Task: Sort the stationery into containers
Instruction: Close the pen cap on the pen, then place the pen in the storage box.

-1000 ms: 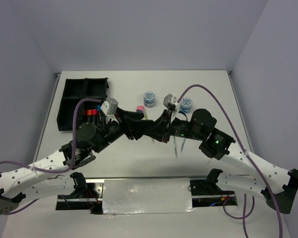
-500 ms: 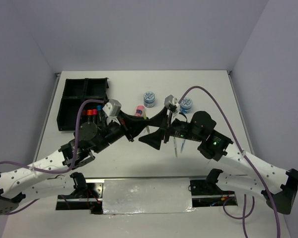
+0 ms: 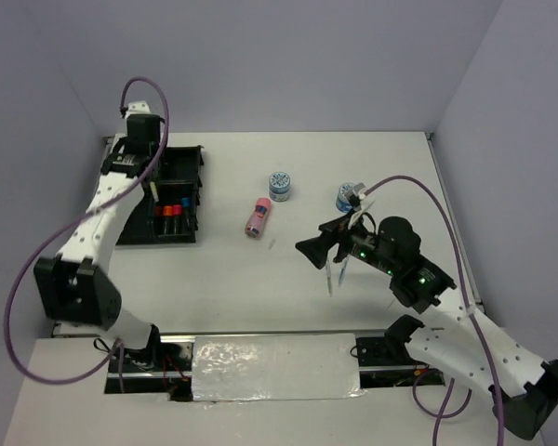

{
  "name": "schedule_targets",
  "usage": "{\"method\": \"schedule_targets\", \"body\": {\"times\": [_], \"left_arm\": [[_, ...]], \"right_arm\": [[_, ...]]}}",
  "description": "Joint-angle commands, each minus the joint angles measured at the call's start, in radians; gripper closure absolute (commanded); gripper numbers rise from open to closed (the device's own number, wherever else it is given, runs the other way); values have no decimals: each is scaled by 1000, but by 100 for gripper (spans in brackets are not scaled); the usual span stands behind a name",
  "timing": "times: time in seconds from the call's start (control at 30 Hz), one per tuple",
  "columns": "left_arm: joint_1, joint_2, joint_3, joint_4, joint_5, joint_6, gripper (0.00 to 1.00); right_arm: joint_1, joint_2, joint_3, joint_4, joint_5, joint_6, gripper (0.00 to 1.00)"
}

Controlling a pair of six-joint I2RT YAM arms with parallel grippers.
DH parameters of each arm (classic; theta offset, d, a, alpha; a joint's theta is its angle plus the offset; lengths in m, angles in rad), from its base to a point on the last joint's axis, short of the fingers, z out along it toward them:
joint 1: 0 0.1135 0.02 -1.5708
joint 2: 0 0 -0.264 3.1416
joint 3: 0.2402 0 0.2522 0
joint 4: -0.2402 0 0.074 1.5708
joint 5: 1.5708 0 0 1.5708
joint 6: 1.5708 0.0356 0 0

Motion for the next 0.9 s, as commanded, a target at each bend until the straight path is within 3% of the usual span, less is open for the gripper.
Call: {"method": "schedule_targets", "body": {"times": [0.0,0.1,0.27,0.47,0.6,0.63,0.7,0.87], "left_arm": [[132,152,52,-204,-101,61,100],[151,274,128,-235,-241,47,100],[243,373,132,-241,-205,-19,100],[252,416,63,-192,-221,-27,98],[258,419,58,-166,-201,-30,78],[258,416,55,-157,-195,-28,66],[263,414,61,-146,-181,-30,55],[284,417,73,-158,-133,-53,29]], "right_arm": [[-2,-86,41,-72,28,-10,0],[-1,-147,27,-95,-4,-8,0],[-1,-238,3,-167,-15,-16,0],[-2,-305,6,-187,-14,-20,0],[-1,-292,10,-184,-24,-23,0],[-1,-285,10,-186,-23,-23,0],[-2,-279,12,-191,-20,-25,0],[-1,-276,7,-192,-9,-19,0]]}}
